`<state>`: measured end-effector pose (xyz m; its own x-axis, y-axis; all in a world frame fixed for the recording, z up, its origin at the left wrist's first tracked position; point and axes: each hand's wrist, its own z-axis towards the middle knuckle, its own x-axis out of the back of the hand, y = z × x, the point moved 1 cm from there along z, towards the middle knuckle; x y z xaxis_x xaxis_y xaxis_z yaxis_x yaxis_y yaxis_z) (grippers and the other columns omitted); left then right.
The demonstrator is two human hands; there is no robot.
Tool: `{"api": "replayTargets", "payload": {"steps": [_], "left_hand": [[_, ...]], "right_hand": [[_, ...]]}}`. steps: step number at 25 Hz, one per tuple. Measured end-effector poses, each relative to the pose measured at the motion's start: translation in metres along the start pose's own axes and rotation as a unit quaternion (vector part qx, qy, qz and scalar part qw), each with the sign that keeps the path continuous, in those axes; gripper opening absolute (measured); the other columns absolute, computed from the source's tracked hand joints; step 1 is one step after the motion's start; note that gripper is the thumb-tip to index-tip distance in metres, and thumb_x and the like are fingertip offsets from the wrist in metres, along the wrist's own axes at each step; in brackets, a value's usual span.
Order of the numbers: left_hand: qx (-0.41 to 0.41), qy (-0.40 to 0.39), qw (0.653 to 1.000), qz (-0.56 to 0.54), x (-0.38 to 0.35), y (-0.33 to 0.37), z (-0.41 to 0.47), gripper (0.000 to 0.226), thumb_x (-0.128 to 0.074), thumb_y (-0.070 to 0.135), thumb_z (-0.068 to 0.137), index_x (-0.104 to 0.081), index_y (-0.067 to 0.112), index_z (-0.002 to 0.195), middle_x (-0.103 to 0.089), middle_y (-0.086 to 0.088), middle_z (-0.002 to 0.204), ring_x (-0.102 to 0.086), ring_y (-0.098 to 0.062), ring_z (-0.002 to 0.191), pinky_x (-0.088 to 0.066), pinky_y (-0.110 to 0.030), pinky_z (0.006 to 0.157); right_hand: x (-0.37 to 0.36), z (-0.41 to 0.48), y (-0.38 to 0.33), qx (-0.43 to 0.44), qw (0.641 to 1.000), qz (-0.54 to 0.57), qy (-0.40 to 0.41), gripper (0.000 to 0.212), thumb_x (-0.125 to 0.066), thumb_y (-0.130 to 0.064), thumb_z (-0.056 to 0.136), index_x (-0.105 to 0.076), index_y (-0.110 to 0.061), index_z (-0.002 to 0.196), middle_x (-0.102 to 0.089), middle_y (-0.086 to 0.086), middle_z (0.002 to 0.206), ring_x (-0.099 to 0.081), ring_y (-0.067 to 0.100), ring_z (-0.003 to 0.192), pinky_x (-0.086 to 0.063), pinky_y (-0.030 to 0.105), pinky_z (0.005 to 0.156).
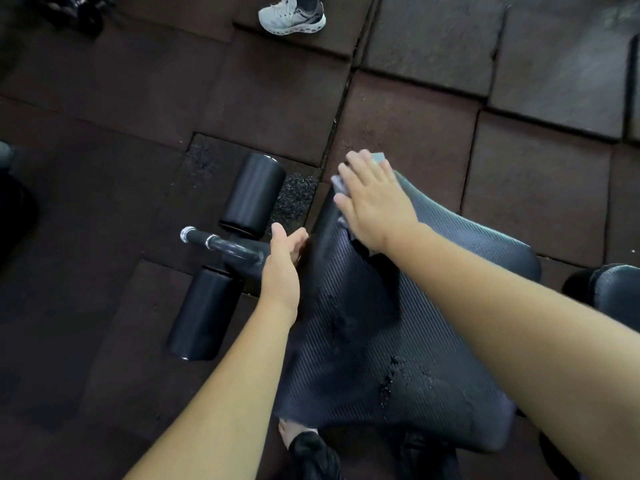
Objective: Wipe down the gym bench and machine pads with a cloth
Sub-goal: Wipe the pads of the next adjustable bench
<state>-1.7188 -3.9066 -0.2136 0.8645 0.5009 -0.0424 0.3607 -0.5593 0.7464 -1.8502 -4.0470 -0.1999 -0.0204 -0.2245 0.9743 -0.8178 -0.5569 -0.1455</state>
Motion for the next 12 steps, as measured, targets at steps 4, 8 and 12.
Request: {"api": "replayTargets", "payload": {"steps": [4,8,12], "left_hand": [[0.039,0.010,0.998,-0.058,0.018,-0.001,-0.003,0.078,-0.017,0.067,0.104,-0.058,0.014,0.144,-0.070,-0.003,0.133,-0.061,-0.015,0.128,-0.037,-0.036,0.119],[0.055,0.015,0.997,-0.057,0.040,-0.022,-0.022,0.078,-0.018,0.067,0.105,-0.067,0.013,0.133,-0.072,-0.002,0.129,-0.063,-0.015,0.124,-0.043,-0.031,0.107],[0.068,0.022,0.995,-0.067,0.057,-0.043,-0.038,0.081,-0.017,0.069,0.104,-0.074,0.015,0.124,-0.074,0.001,0.125,-0.064,-0.015,0.123,-0.043,-0.033,0.112]], "right_hand": [[-0.018,-0.090,-0.058,0.239,0.970,-0.022,-0.042,0.054,-0.036,-0.043,0.104,-0.058,-0.012,0.142,-0.055,0.008,0.149,-0.038,0.030,0.147,-0.012,0.045,0.125],[-0.011,-0.054,-0.017,0.226,0.972,-0.033,-0.047,0.060,-0.030,-0.047,0.104,-0.053,-0.014,0.149,-0.048,0.008,0.157,-0.035,0.028,0.151,-0.016,0.047,0.125],[-0.007,-0.044,-0.037,0.112,0.993,-0.033,-0.013,0.062,-0.024,-0.047,0.102,-0.059,-0.014,0.140,-0.053,0.009,0.150,-0.034,0.033,0.149,-0.012,0.047,0.125]]}}
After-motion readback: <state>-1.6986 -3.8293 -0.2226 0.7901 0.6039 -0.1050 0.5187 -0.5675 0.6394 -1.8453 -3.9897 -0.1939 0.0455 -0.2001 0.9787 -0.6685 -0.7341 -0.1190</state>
